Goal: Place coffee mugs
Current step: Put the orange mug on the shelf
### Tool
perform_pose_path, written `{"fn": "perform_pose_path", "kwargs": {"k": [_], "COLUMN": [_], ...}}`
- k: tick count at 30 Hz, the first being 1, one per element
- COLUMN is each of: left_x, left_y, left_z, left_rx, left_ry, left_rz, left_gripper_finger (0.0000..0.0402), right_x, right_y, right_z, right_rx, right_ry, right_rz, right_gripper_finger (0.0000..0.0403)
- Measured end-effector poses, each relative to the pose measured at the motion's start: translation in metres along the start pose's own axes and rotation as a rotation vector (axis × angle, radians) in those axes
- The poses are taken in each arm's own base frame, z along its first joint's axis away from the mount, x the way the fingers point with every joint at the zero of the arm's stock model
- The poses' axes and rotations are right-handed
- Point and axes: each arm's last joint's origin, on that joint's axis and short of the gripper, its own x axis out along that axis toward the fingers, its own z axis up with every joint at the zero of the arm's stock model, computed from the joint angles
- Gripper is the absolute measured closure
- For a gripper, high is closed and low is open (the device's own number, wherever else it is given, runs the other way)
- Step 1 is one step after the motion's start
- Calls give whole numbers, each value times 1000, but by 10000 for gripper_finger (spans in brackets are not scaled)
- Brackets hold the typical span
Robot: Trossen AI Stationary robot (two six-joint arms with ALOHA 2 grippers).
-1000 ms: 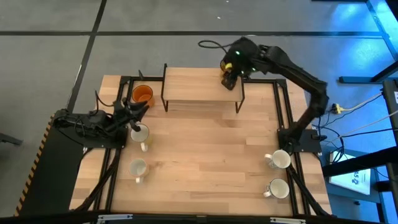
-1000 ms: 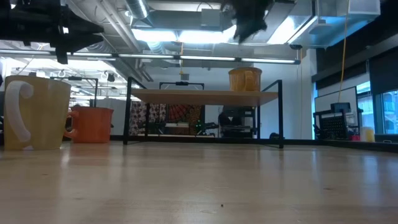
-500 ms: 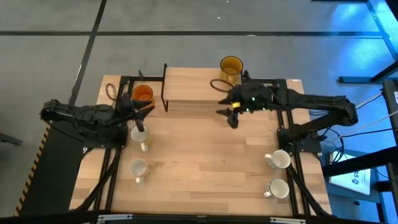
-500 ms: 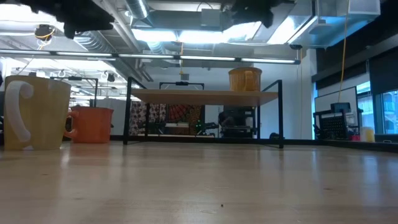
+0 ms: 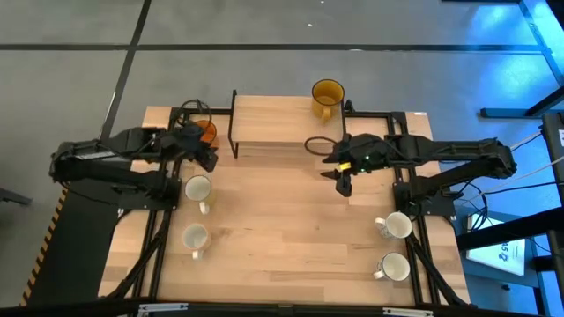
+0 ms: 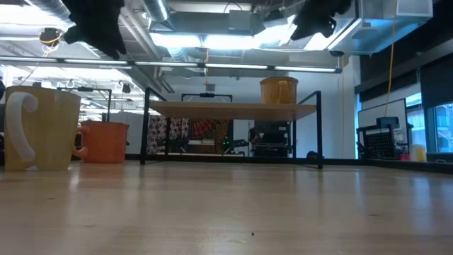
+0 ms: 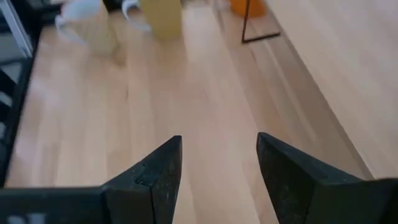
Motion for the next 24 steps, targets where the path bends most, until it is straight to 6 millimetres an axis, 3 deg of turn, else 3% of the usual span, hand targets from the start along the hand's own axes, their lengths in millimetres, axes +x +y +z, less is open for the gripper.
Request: {"fn": "perform_pose_path", "kwargs": {"k": [8,16,24], "left_x": [9,42,79], "left_y": [14,61,113], "left_z": [24,46,56], "left_rx": [-85,-150,-187], "left_ry": [68,207,386], "left_rz": [58,196,355], "left_gripper_finger": [277,251,225], "right_x": [6,6,6], "right_y": [-2,-5,-7], "right_z": [-9,-9,-8], "right_rx": [-11,-36,-43], "right_ry": [42,26,13], "right_rz": [-12,-91,-175], "right_gripper_finger": [210,210,210]}}
